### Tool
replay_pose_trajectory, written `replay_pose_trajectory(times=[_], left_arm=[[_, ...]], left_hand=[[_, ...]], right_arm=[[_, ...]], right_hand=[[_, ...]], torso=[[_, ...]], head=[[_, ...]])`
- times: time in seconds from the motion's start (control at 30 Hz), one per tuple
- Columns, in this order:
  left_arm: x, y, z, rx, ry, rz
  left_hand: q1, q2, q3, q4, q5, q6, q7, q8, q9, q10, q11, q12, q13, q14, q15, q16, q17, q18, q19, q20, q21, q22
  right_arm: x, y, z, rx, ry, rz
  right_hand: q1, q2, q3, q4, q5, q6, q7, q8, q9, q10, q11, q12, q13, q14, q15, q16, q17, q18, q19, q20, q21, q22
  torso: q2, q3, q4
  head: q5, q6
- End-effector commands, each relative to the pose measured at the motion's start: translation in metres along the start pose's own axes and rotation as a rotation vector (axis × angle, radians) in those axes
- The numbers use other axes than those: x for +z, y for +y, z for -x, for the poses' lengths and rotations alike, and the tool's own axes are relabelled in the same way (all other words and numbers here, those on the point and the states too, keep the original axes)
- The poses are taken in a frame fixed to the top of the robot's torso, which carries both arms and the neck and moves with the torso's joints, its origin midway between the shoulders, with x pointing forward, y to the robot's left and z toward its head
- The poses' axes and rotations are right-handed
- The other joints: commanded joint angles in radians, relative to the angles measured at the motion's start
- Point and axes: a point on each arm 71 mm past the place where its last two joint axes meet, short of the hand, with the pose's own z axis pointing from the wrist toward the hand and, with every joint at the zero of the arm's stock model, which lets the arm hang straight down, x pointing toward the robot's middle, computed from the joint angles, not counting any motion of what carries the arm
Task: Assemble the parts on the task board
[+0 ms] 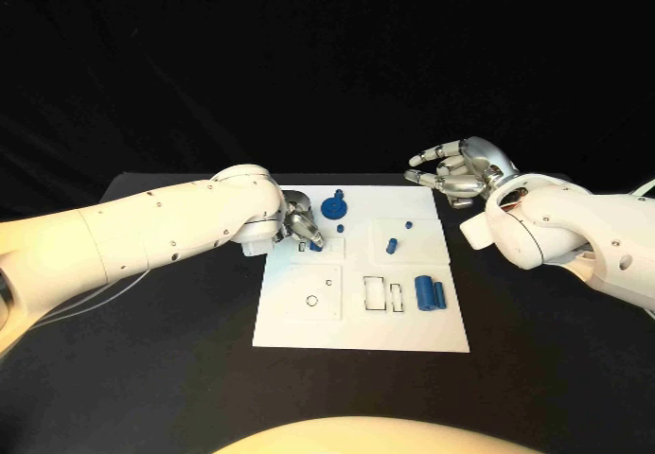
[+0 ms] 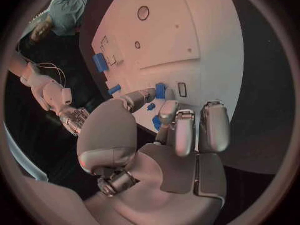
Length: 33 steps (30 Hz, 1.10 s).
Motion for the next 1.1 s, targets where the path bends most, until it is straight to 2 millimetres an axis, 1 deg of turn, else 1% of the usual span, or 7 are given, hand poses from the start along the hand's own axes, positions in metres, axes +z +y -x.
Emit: replay_pose_trajectory(times=[0.03,0.33,0.7,0.8,0.9,0.93,1.1], left_arm=[[0.0010,-0.0008,-0.0024,0.004,0.007,0.000],[0.0030,-0.0038,-0.0030,0.009,0.014,-0.001],[0.0040,-0.0053,-0.0036,0.013,0.022,-0.002],[0.0043,-0.0051,-0.0034,0.013,0.022,-0.001],[0.0046,-0.0050,-0.0032,0.013,0.023,0.000],[0.0047,-0.0050,-0.0032,0.014,0.023,0.000],[0.0050,-0.0053,-0.0035,0.017,0.030,0.000]], left_hand=[[0.017,0.041,0.099,-0.020,0.082,0.110,-0.051,0.048,0.099,0.105,-0.032,0.017,0.025,0.114,-0.014,0.018,0.276,-0.031,0.039,0.001,0.019,0.044],[0.007,0.056,0.085,-0.010,0.073,0.121,-0.055,0.049,0.102,0.114,-0.035,0.023,0.036,0.114,-0.017,0.018,0.276,-0.033,0.043,-0.002,0.022,0.050],[-0.009,0.075,0.056,0.007,0.065,0.139,-0.062,0.050,0.105,0.128,-0.040,0.031,0.054,0.114,-0.020,0.018,0.276,-0.034,0.047,-0.006,0.024,0.056],[-0.016,0.084,0.046,0.016,0.062,0.145,-0.064,0.049,0.105,0.131,-0.042,0.032,0.057,0.114,-0.021,0.018,0.276,-0.034,0.049,-0.007,0.024,0.058],[-0.022,0.093,0.038,0.025,0.058,0.149,-0.065,0.047,0.106,0.132,-0.042,0.033,0.059,0.114,-0.022,0.018,0.276,-0.035,0.049,-0.008,0.025,0.059],[-0.024,0.096,0.036,0.027,0.057,0.150,-0.066,0.046,0.106,0.133,-0.043,0.032,0.059,0.114,-0.022,0.018,0.276,-0.035,0.049,-0.008,0.024,0.059],[-0.037,0.109,0.015,0.045,0.046,0.158,-0.068,0.043,0.106,0.137,-0.044,0.034,0.064,0.114,-0.023,0.018,0.276,-0.035,0.051,-0.010,0.025,0.061]], right_arm=[[-0.0001,0.0003,-0.0006,0.000,0.004,0.003],[-0.0001,0.0004,-0.0008,0.000,0.004,0.003],[0.0000,0.0005,-0.0012,0.000,0.007,0.003],[0.0000,0.0006,-0.0013,0.001,0.007,0.003],[0.0000,0.0005,-0.0012,0.001,0.008,0.003],[0.0000,0.0005,-0.0012,0.001,0.008,0.003],[-0.0002,0.0004,-0.0010,0.001,0.008,0.002]], right_hand=[[-0.026,-0.003,0.037,0.008,0.006,-0.005,-0.001,0.015,-0.003,-0.013,-0.003,-0.010,0.036,0.077,-0.010,-0.008,0.176,0.017,-0.005,-0.005,-0.010,0.127],[-0.026,-0.003,0.037,0.008,0.006,-0.005,-0.001,0.015,-0.003,-0.013,-0.003,-0.010,0.036,0.077,-0.010,-0.008,0.176,0.017,-0.005,-0.005,-0.010,0.127],[-0.026,-0.004,0.042,0.008,0.007,-0.007,-0.001,0.019,-0.003,-0.013,-0.003,-0.009,0.036,0.077,-0.010,-0.008,0.175,0.017,-0.004,-0.005,-0.011,0.126],[-0.026,-0.004,0.042,0.008,0.007,-0.007,-0.001,0.019,-0.003,-0.013,-0.003,-0.009,0.036,0.077,-0.010,-0.008,0.175,0.017,-0.004,-0.005,-0.011,0.126],[-0.026,-0.004,0.042,0.008,0.007,-0.007,-0.001,0.019,-0.003,-0.013,-0.003,-0.009,0.036,0.077,-0.010,-0.008,0.175,0.017,-0.004,-0.005,-0.011,0.126],[-0.026,-0.004,0.042,0.008,0.007,-0.007,-0.001,0.019,-0.003,-0.013,-0.003,-0.009,0.036,0.077,-0.010,-0.008,0.175,0.017,-0.004,-0.005,-0.011,0.126],[-0.026,-0.004,0.042,0.008,0.007,-0.007,-0.001,0.019,-0.003,-0.013,-0.003,-0.009,0.036,0.077,-0.010,-0.008,0.175,0.017,-0.004,-0.005,-0.011,0.126]], torso=[[0.000,0.0001,0.0000],[0.001,0.0001,-0.0011],[0.000,0.0003,0.0009],[0.000,0.0002,0.0003],[-0.001,-0.0002,0.0003],[-0.001,-0.0002,0.0003],[-0.001,0.0001,0.0010]], head=[[0.000,0.000],[-0.002,-0.002],[-0.006,-0.007],[-0.004,-0.008],[-0.004,-0.005],[-0.005,-0.008],[-0.009,-0.006]])
